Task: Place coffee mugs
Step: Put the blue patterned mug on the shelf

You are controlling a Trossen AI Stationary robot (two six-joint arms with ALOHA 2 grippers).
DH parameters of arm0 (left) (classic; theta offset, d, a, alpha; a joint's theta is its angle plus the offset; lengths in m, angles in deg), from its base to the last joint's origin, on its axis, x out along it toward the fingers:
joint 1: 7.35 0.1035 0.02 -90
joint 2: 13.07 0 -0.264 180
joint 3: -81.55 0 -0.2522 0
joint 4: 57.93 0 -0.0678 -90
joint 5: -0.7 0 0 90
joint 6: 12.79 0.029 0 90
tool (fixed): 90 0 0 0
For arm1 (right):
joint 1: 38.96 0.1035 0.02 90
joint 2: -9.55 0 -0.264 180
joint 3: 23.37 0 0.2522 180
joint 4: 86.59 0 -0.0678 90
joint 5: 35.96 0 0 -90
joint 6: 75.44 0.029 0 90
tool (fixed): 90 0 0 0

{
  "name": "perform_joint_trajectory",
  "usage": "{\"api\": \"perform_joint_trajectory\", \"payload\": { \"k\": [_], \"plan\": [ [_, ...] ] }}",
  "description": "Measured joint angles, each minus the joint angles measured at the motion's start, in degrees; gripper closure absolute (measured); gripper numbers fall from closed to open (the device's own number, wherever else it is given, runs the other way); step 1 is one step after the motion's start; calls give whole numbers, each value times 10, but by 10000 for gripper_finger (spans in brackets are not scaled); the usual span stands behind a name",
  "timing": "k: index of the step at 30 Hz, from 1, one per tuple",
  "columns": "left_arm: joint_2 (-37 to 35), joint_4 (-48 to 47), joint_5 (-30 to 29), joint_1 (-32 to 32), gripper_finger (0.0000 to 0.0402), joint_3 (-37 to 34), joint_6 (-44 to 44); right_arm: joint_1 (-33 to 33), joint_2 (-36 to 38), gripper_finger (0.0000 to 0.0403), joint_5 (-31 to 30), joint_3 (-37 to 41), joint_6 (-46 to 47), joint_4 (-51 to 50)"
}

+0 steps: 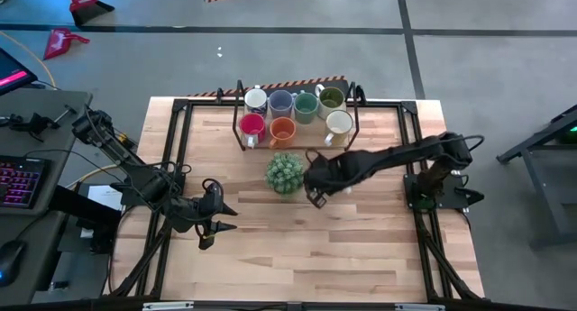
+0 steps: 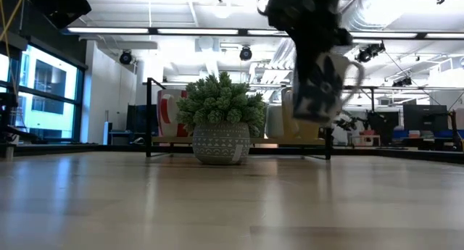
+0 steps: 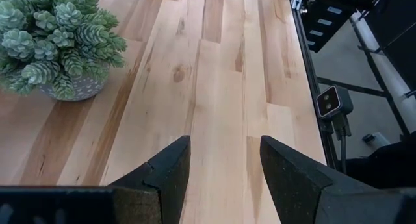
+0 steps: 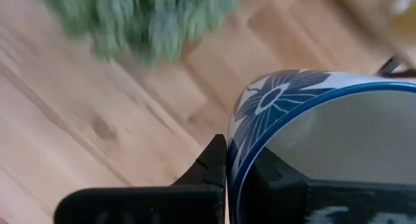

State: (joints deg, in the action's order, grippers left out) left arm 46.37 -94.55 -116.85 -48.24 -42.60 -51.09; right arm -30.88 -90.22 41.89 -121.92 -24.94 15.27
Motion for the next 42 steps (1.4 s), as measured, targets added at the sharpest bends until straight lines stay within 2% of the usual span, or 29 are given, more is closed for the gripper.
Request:
{"api": "perform_joint_trajectory", "payload": {
  "k": [4,9,16,21,32,37,42],
  "plan": [
    [0,-10,0,0,227,0,0,-36,0,402,-2,-59,-5,-21],
    [0,-69,0,0,227,0,0,-75,0,402,-13,-121,-11,-18],
    [0,-92,0,0,227,0,0,-110,-7,402,-9,-170,2,-4],
    [0,-95,0,0,227,0,0,-127,-49,403,3,-218,0,-8],
    [0,-104,0,0,227,0,11,-193,-140,403,21,-357,-19,-107],
    [0,-103,0,0,227,0,11,-211,-170,403,59,-385,-30,-119],
    [0,-103,0,0,227,0,11,-216,-191,403,69,-386,-43,-123]
  ]
}}
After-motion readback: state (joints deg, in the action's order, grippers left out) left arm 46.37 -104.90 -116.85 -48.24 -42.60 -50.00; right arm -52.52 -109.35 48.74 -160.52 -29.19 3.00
